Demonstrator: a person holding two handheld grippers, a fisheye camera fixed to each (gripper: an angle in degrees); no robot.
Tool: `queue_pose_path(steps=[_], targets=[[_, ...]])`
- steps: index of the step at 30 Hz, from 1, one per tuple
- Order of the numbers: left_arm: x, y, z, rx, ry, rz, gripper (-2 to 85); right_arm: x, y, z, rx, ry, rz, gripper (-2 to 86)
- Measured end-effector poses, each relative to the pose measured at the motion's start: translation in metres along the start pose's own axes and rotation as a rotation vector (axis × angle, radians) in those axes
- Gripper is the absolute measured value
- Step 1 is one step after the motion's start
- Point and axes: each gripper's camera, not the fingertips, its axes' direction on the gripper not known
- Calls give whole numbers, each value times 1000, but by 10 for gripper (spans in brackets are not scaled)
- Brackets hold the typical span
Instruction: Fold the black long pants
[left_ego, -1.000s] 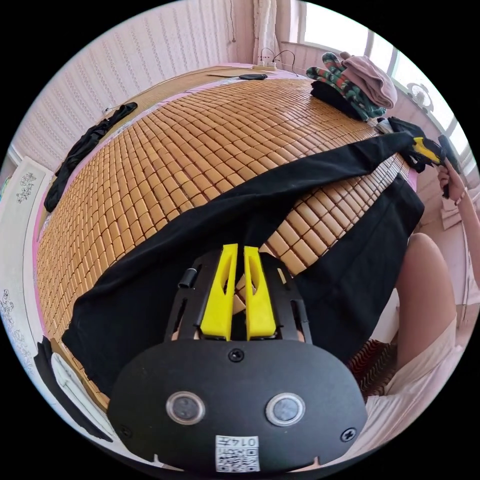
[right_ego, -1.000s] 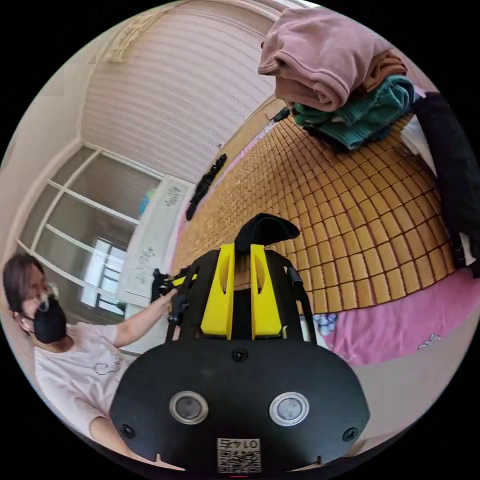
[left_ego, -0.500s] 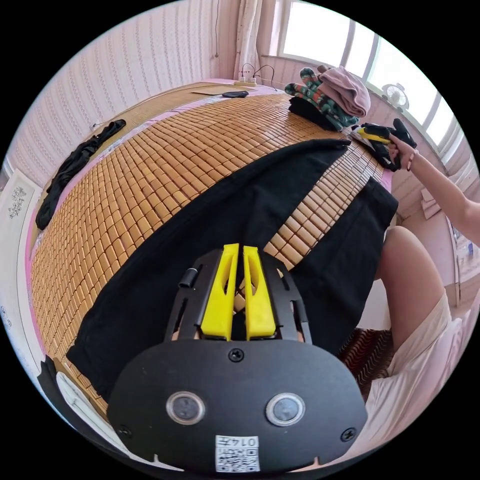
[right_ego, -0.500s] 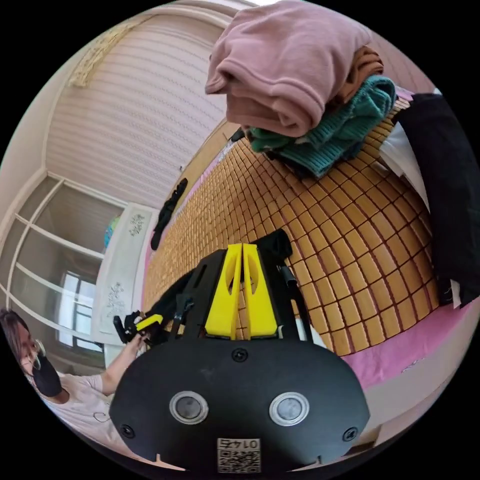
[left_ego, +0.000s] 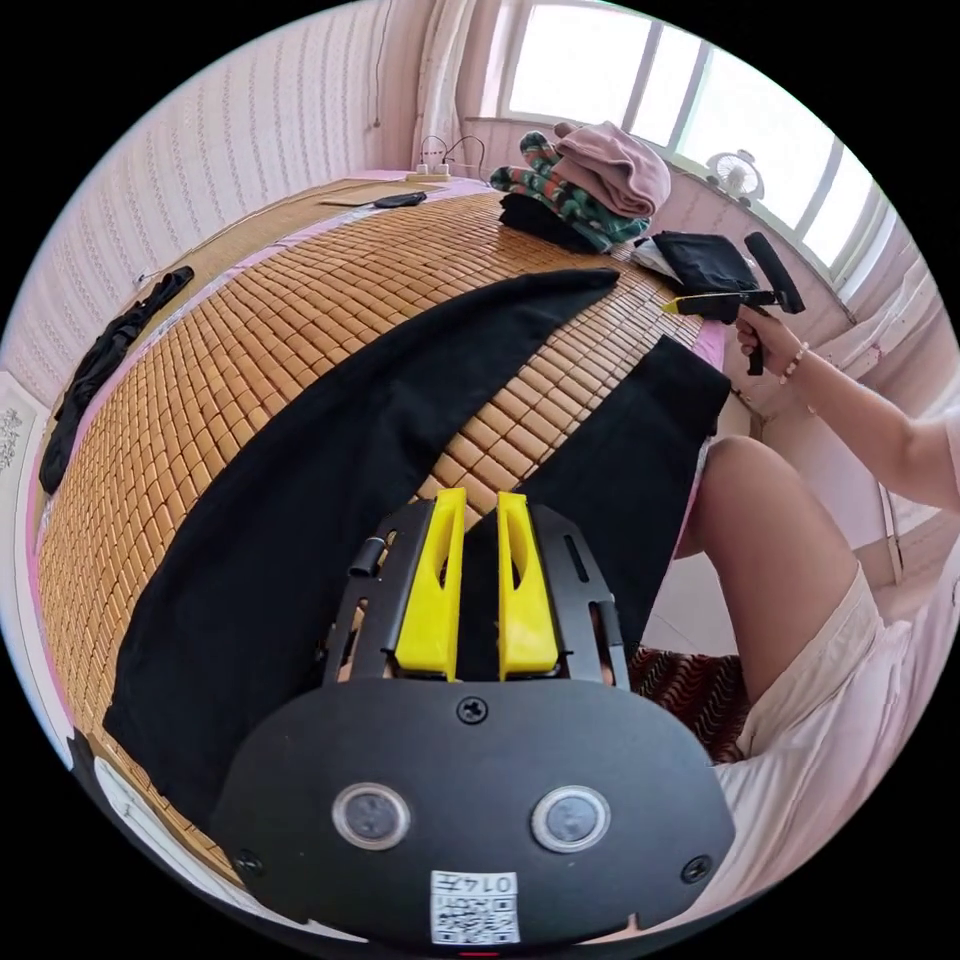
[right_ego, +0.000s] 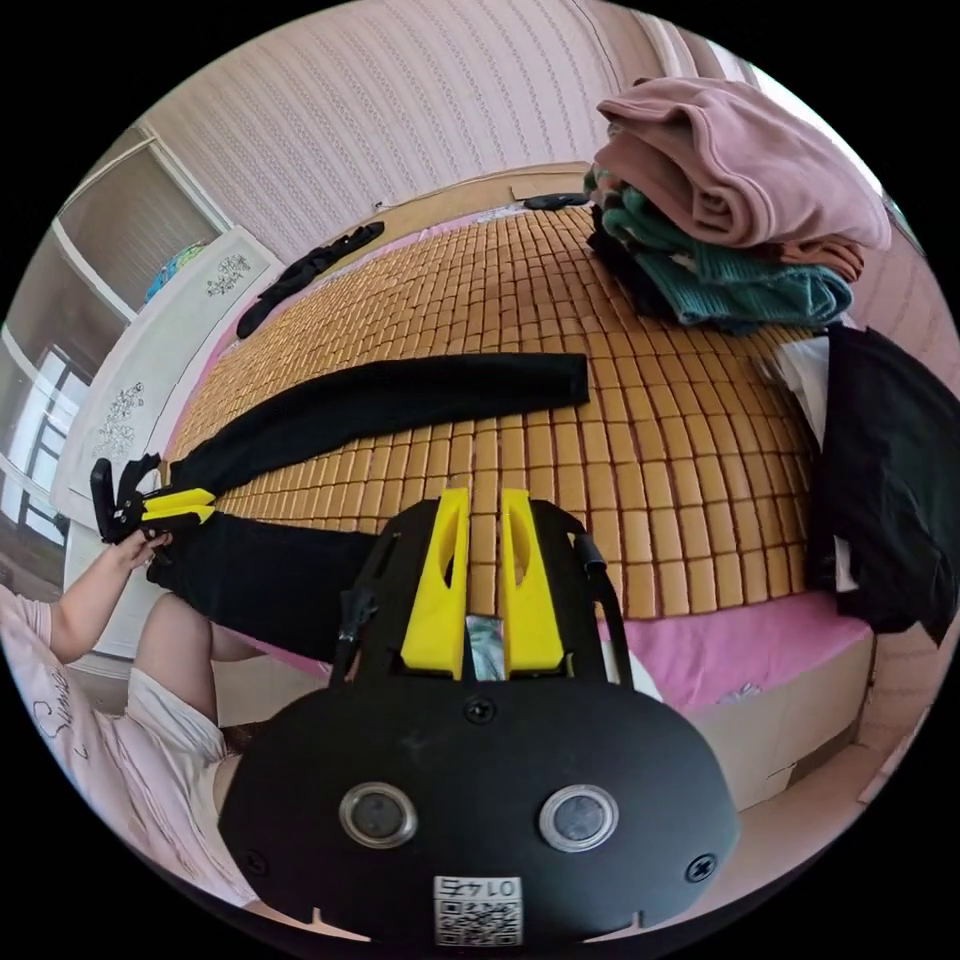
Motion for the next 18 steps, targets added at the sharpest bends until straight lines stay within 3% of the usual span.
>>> queue_pose_path(steps=[4, 7, 11, 13, 16, 18], targets=[[-20, -18, 16, -11, -64, -75, 58, 5, -68, 45, -142, 20, 8, 44], [-33, -23, 29, -31, -51, -127, 57, -3, -103, 39, -28, 14, -23, 29], [-37, -22, 39, -29, -45, -146, 57, -4, -142, 60, -80, 142, -18, 12], [-36, -20, 44, -41, -55, -133, 57, 3, -146, 82, -168, 161, -7, 7], [-32, -14, 52, -37, -76, -92, 57, 15, -134, 79, -140, 150, 59, 2], [-31, -13, 50, -44, -50, -98, 59, 16, -116, 62, -90, 41, 48, 6]])
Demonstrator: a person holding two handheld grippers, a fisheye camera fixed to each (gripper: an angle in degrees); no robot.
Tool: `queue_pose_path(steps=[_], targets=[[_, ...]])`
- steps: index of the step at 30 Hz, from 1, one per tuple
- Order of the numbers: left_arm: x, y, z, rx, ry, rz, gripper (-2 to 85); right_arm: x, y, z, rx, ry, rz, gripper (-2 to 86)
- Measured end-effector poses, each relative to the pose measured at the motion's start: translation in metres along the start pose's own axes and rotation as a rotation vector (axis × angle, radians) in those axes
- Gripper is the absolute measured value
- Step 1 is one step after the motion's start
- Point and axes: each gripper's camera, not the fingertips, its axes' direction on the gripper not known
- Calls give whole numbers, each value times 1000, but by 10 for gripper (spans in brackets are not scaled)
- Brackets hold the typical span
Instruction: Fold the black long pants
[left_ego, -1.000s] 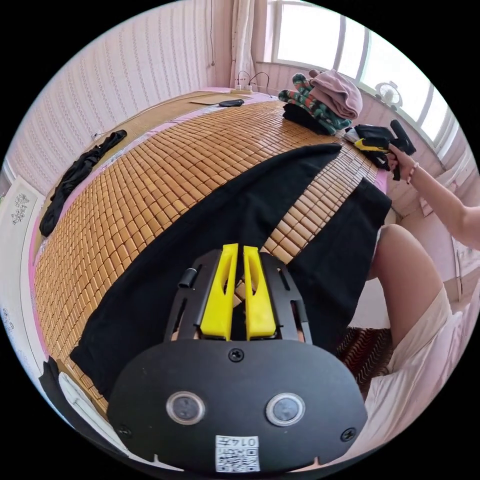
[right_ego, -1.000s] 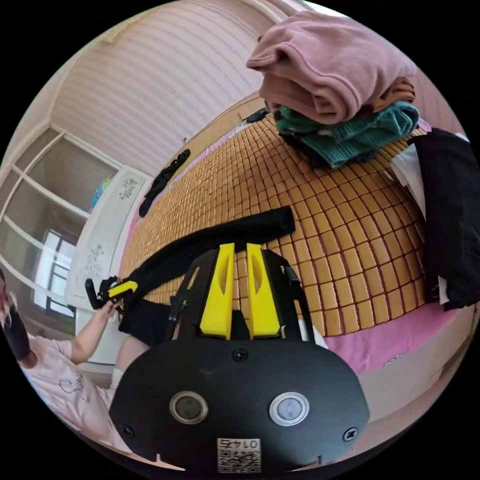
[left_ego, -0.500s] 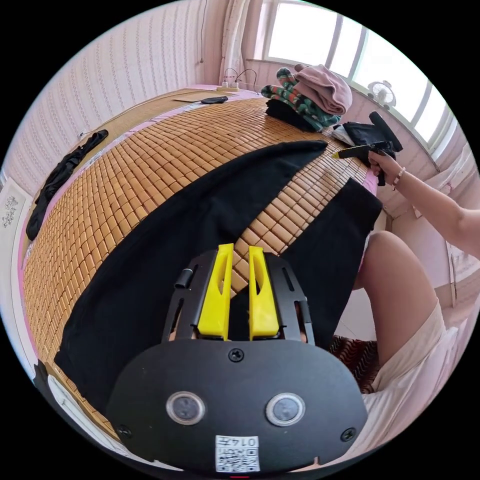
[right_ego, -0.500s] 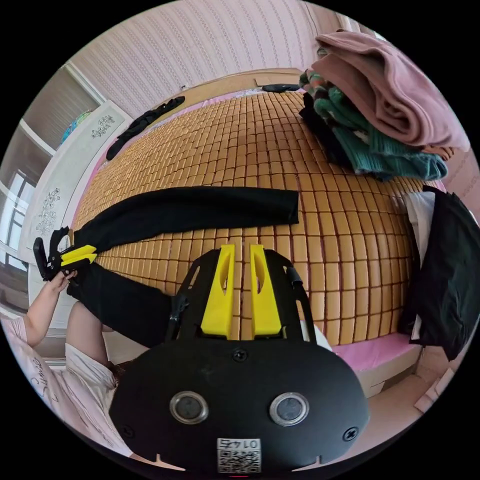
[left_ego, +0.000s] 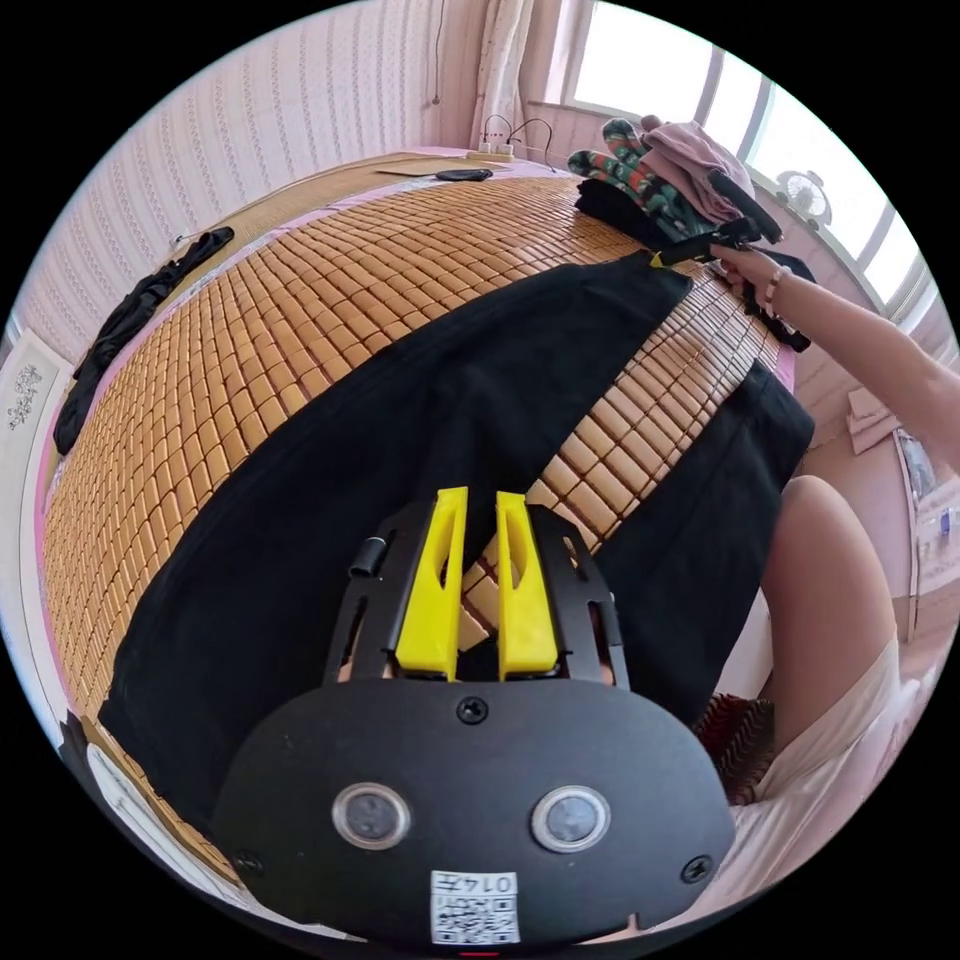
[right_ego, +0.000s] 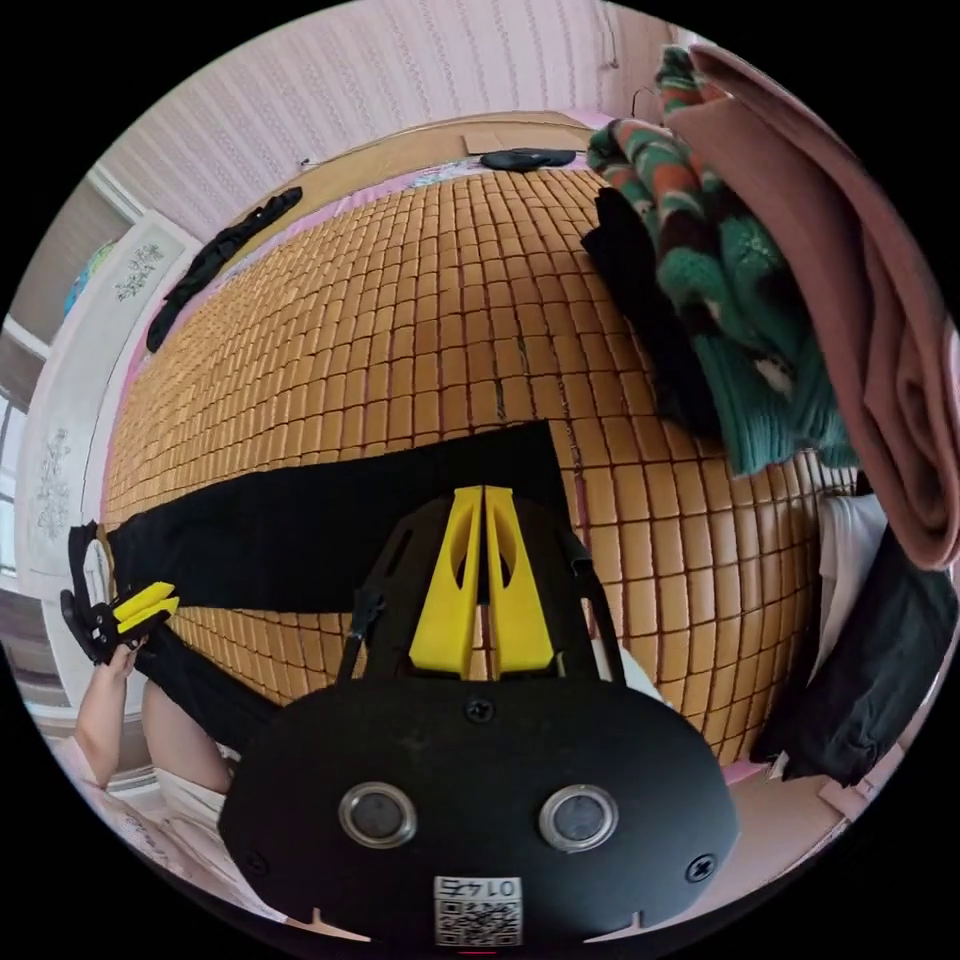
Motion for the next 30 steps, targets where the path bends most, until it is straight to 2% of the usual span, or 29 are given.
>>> queue_pose_path(steps=[2, 4, 7, 11, 16, 20, 24, 25, 28, 30], targets=[[9, 8, -13, 25, 58, 20, 60, -3, 52, -30, 109, -105, -75, 28], [25, 19, -26, 23, 88, 48, 60, -5, 101, -45, 124, -99, -95, 71], [64, 51, -43, 61, 105, 109, 62, -2, 187, -54, 104, -70, -52, 131], [114, 93, -30, 43, 42, 159, 86, -1, 267, -43, 13, -38, 55, 138], [136, 104, 7, -26, -30, 173, 87, 5, 282, -25, 81, -96, 140, 125], [138, 106, 13, -57, -29, 169, 80, 9, 261, -25, 68, -177, 160, 28], [139, 113, 14, -42, -1, 164, 32, -7, 233, -75, 299, -232, 26, 13], [138, 115, 12, -26, -2, 135, 8, -21, 224, -92, 358, -243, -84, 11], [135, 119, 3, 20, -4, 100, -3, -66, 237, -114, 411, 26, -298, 9], [133, 125, 4, 23, 16, 93, -4, -66, 256, -100, 394, 133, -257, 9]])
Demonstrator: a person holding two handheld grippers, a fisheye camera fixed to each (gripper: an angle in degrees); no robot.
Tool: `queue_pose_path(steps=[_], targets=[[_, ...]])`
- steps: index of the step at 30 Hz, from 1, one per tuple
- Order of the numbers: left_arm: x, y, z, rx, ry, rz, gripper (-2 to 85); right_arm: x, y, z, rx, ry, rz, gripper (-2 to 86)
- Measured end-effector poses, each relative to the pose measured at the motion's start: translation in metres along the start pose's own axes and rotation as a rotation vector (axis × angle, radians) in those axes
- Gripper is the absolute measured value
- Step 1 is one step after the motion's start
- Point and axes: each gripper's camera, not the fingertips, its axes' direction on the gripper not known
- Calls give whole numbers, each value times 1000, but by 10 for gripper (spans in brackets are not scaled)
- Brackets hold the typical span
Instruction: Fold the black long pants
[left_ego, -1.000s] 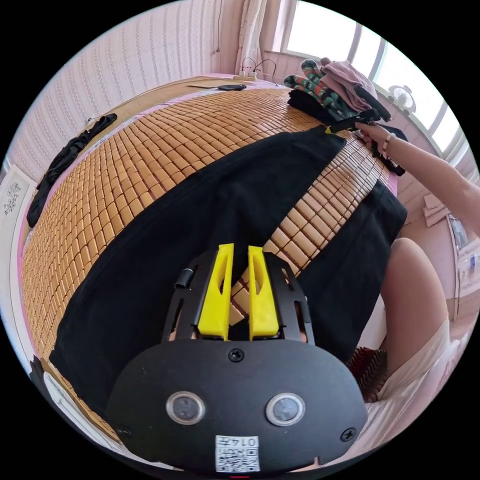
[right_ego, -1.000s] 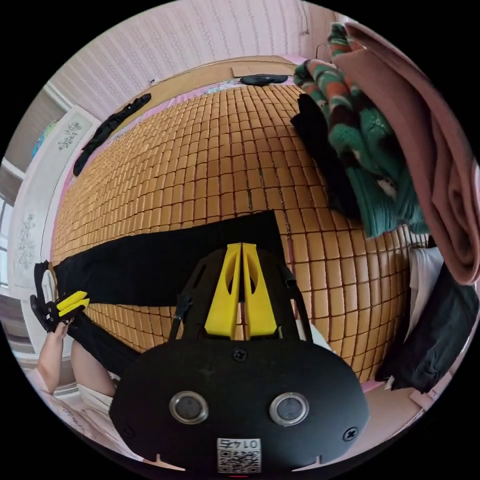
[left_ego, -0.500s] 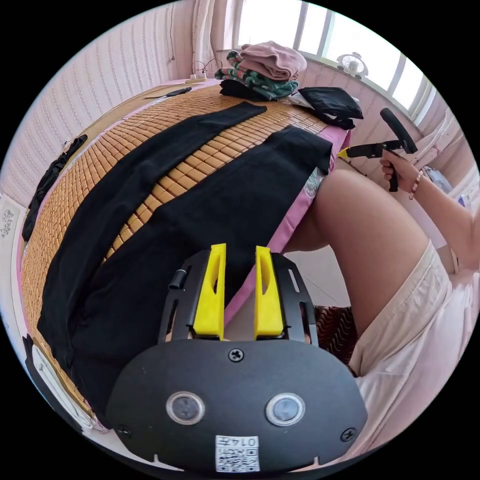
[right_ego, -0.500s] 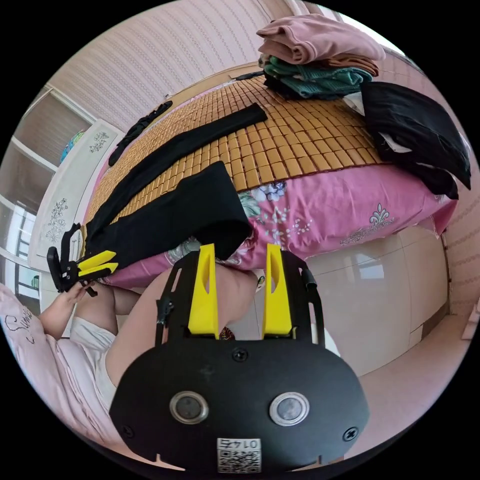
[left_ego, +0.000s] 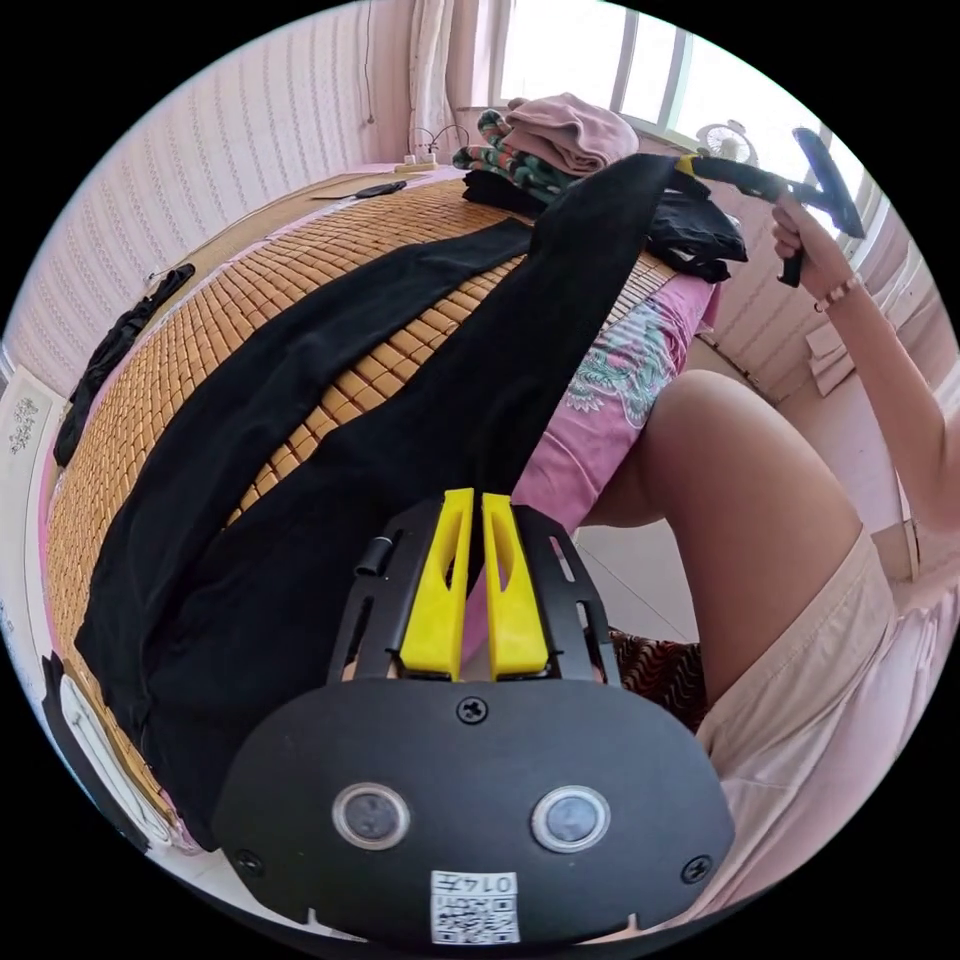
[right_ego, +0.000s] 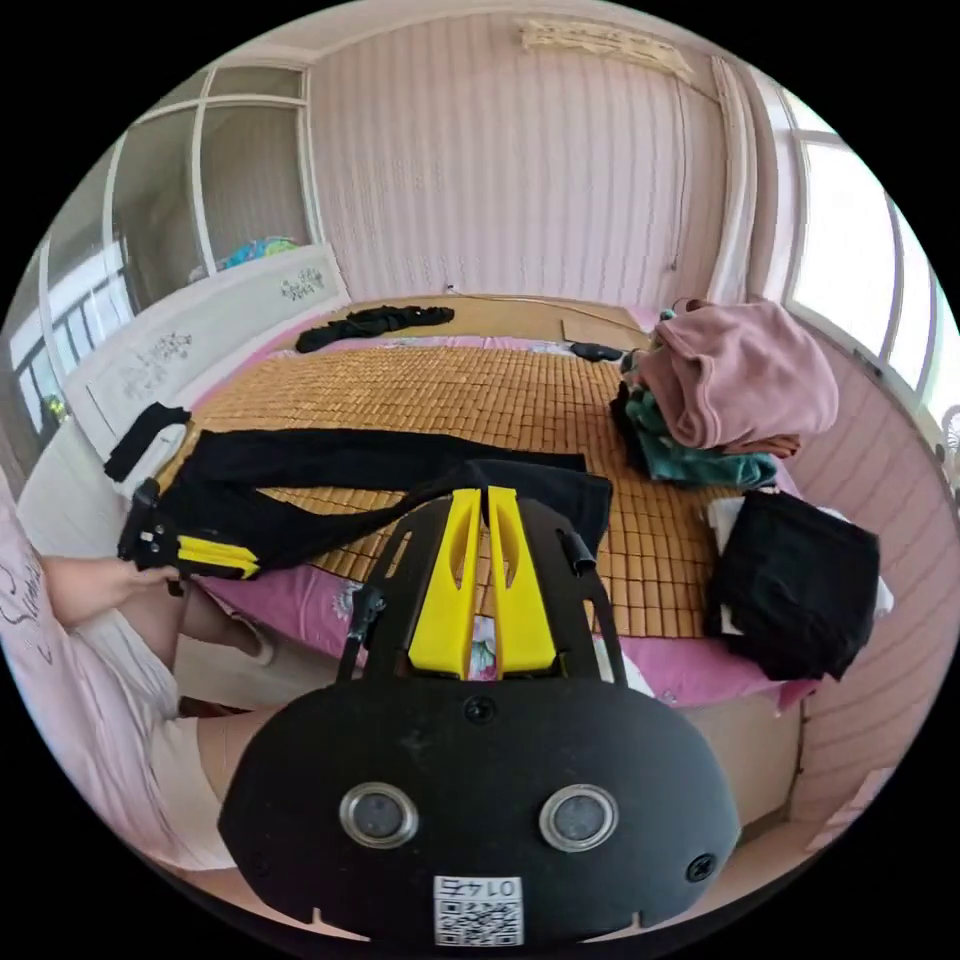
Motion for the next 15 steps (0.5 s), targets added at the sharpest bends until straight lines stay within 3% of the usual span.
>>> queue_pose_path(steps=[4, 6, 10, 15], targets=[[-3, 16, 7, 31, 62, -57, 1, 41, 68, 75, -422, -89, 273, 13], [1, 23, 1, 94, 60, -24, 3, 47, 85, 75, -397, -189, 354, 16], [0, 35, -11, 120, 73, -7, 20, 54, 105, 51, -227, -152, 465, 36], [-15, 46, -10, 86, 42, -59, 50, 76, 100, 70, -208, -169, 553, 110]])
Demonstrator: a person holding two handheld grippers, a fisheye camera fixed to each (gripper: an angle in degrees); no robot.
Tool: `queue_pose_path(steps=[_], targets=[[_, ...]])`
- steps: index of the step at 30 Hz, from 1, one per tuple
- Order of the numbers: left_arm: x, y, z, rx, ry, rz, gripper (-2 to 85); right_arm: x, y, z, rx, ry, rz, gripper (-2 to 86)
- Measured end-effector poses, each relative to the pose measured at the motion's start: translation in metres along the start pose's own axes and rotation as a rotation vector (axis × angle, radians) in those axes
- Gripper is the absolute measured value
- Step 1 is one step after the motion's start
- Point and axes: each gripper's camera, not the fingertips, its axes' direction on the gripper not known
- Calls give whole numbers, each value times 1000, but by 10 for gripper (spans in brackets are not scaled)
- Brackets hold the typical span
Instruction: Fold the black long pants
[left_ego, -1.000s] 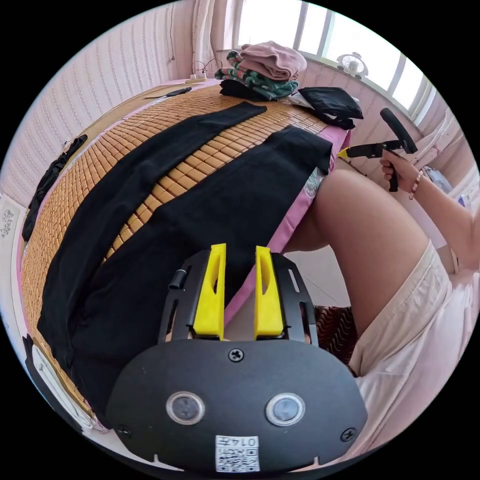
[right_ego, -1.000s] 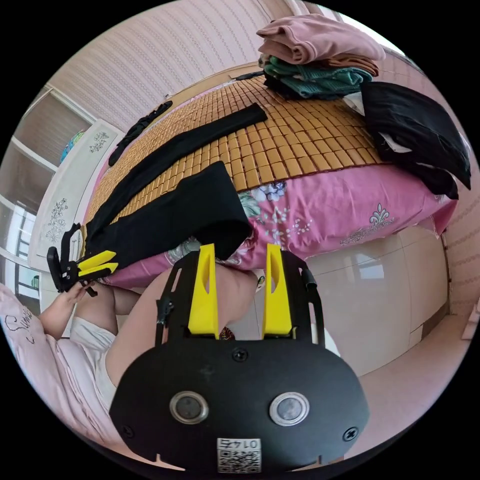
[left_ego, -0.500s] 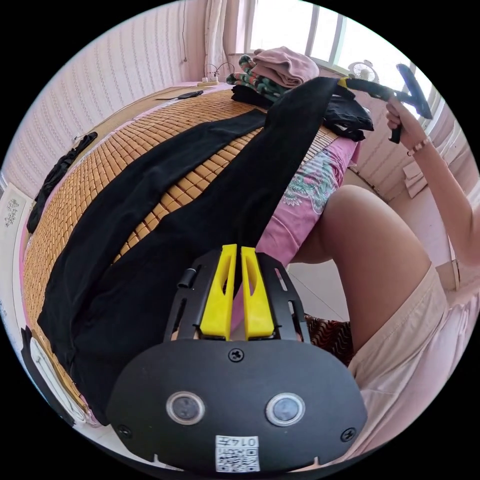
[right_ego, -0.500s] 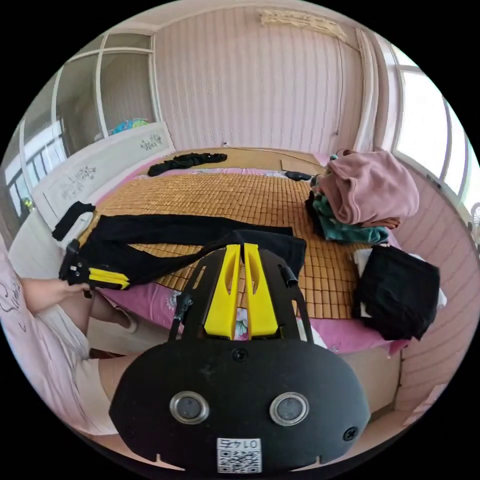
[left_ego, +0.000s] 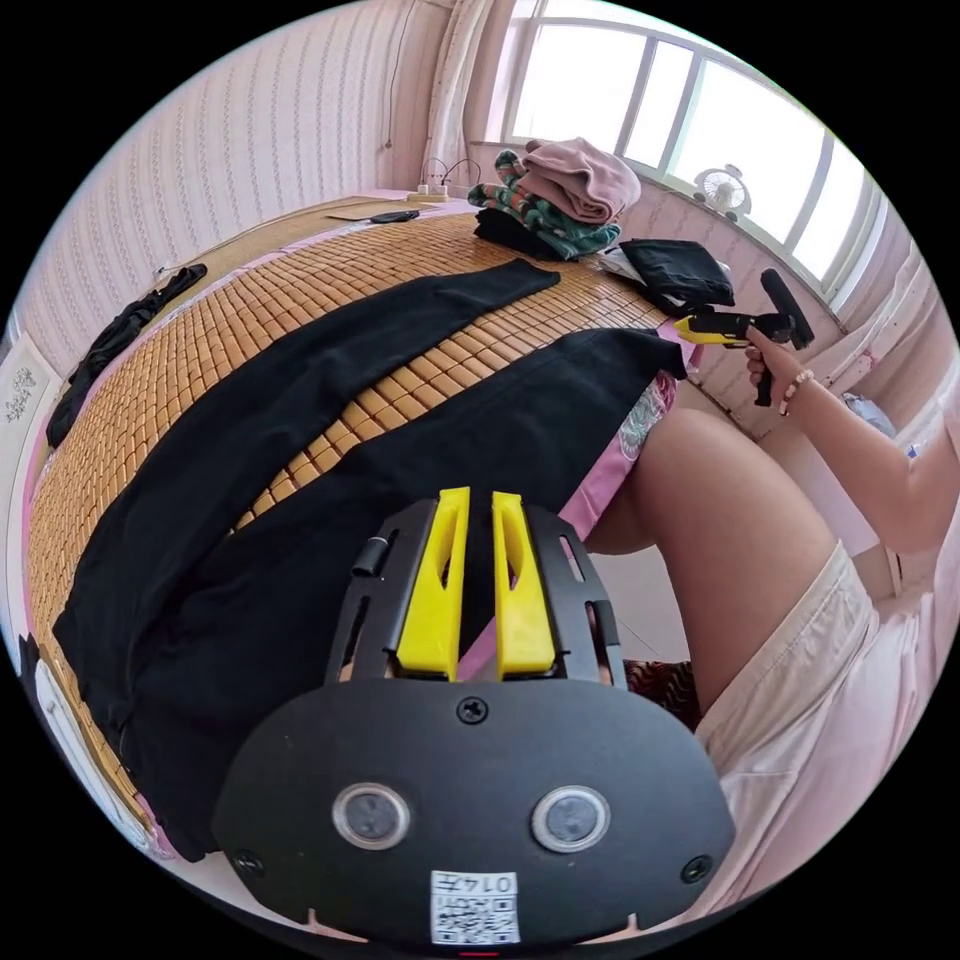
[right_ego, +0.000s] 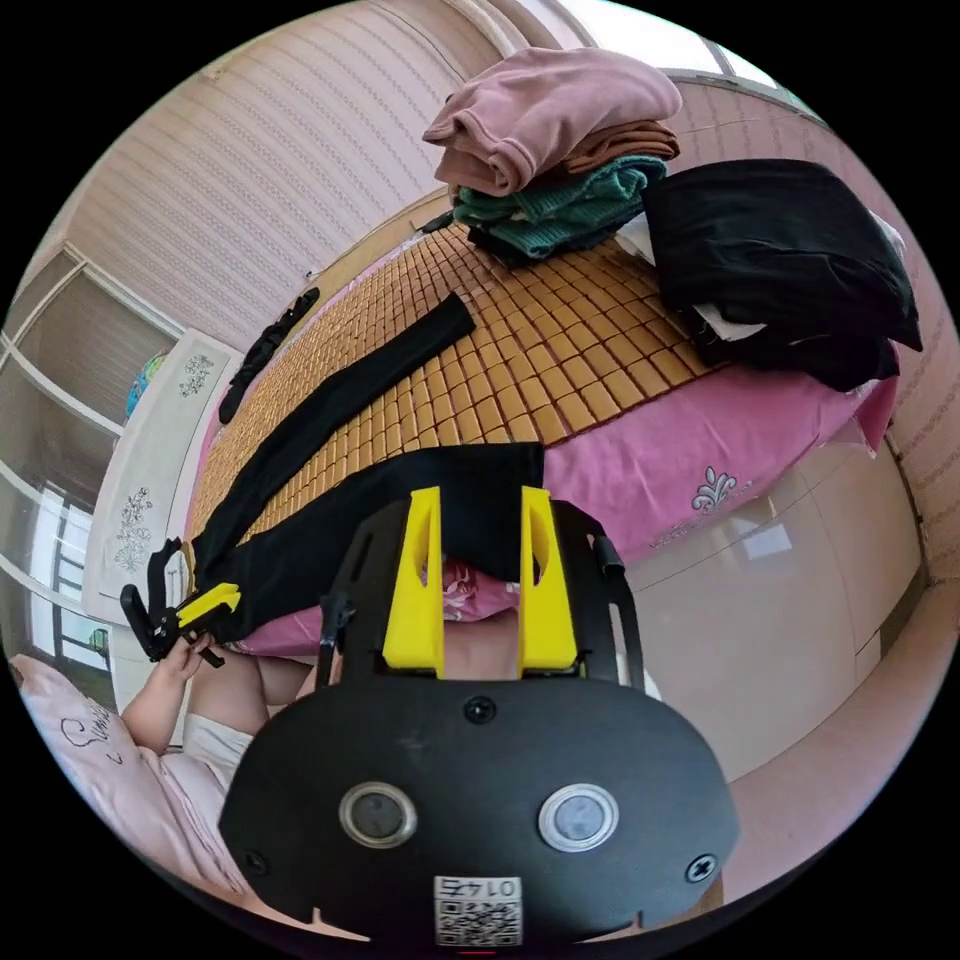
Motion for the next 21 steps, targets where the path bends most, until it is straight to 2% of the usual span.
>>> queue_pose_path(steps=[4, 6, 9, 13, 15, 17, 21], targets=[[-12, 8, 8, -46, -50, -44, 54, 9, -12, 40, -100, 121, 20, 82], [-14, 13, 16, -98, -59, -50, 51, -1, -10, 27, -29, 96, -51, 36], [-10, 19, 11, -73, -92, -30, 23, -17, -22, 15, -3, 132, -144, 9], [-9, 27, -4, -11, -107, -18, 1, -28, -49, 29, -64, 137, -240, 1], [-12, 30, -4, -26, -129, -30, -3, -28, -58, 45, -101, 144, -230, 0], [-18, 37, 8, -134, -153, -40, -7, -21, -61, 83, -257, 192, -169, 0], [-27, 53, 2, -74, -115, -64, -9, -9, -47, 81, -179, 81, -61, 1]])
